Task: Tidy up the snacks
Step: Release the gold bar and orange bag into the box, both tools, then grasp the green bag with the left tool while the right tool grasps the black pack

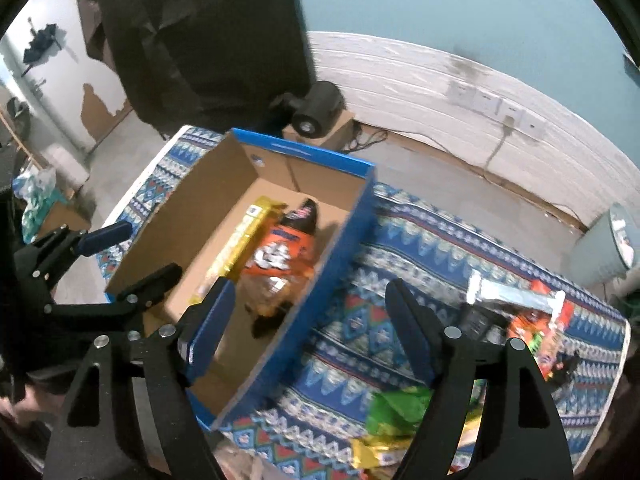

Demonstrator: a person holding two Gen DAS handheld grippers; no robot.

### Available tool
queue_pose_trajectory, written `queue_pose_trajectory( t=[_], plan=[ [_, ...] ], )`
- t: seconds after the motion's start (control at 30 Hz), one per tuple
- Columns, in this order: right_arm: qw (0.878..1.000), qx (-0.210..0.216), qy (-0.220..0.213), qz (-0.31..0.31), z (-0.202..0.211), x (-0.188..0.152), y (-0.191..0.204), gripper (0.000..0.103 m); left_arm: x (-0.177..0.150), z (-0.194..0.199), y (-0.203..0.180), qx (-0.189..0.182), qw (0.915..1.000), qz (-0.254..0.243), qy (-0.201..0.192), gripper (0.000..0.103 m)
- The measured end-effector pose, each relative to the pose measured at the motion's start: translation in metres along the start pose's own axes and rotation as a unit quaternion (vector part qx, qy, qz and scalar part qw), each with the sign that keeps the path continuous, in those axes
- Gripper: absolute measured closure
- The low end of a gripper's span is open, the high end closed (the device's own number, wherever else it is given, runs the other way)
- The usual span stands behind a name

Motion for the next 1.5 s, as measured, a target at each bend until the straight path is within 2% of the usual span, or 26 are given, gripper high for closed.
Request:
queue_pose_trajectory(
  t=[0.27, 0.4, 0.83, 1.13, 1.3, 1.5],
  plan=[
    [0.999, -0.028, -0.001, -0.032, 0.021, -0.029, -0.054, 0.025, -0.001, 0.002, -0.048, -0.029, 0.9990, -0.032, 0.005, 0.029],
    [0.998, -0.040, 0.012, -0.048, 0.025, -0.051, -0.077, 0.025, -0.003, 0.002, -0.075, -0.046, 0.9973, -0.056, 0.012, 0.029],
    [0.993, -0.068, 0.035, -0.091, 0.039, -0.105, -0.137, 0.024, -0.028, -0.017, -0.164, -0.073, 0.9858, -0.141, 0.055, 0.028],
    [0.986, -0.085, 0.053, -0.136, 0.039, -0.142, -0.181, 0.024, -0.042, -0.036, -0.201, -0.085, 0.9789, -0.164, 0.087, 0.028],
    [0.979, -0.097, 0.065, -0.167, 0.038, -0.160, -0.208, 0.024, -0.042, -0.049, -0.217, -0.079, 0.9764, -0.178, 0.093, 0.028],
    [0.970, -0.109, 0.076, -0.203, 0.035, -0.179, -0.240, 0.024, -0.046, -0.072, -0.237, -0.096, 0.9720, -0.179, 0.117, 0.027]
  ],
)
Point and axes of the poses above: each gripper's, at about its wrist camera, not at the fingertips, and z roughly against the way its jaws point, y to its left, x to its top, the point moved 8 cm from there along -z, roughly the way its jaws point, and after that the axes turned 2 degrees about z, right-handed, at the moved point
